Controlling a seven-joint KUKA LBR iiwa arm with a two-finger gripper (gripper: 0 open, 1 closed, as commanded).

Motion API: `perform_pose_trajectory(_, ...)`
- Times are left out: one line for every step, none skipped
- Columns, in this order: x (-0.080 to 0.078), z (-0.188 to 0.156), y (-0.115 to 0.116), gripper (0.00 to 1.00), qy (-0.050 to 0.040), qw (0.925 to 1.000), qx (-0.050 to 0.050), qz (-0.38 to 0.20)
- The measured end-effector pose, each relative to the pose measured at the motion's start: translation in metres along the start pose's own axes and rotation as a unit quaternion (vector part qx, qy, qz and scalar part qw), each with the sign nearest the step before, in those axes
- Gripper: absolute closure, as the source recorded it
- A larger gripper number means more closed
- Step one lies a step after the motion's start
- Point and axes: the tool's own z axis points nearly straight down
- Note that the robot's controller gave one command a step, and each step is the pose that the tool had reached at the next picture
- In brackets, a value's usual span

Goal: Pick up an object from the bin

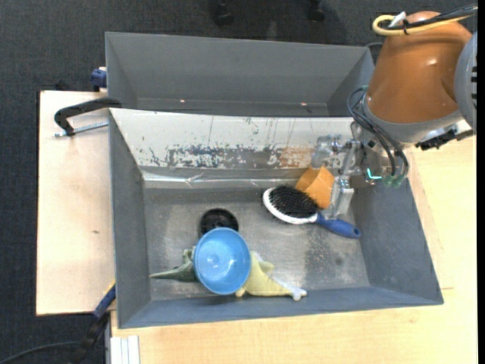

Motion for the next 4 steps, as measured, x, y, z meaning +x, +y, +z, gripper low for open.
perform_pose_trajectory(-0.025,0.157,-0.032,0.0,-0.0013,0.9992,-0.001,0.039)
perform_pose_trajectory(-0.026,0.153,-0.032,1.0,-0.0038,0.9992,0.0,0.039)
perform_pose_trajectory(-0.04,0.162,-0.053,1.0,-0.0079,0.9995,-0.005,0.031)
perform_pose_trajectory(-0.017,-0.031,-0.062,1.0,-0.0085,0.9823,0.003,-0.187)
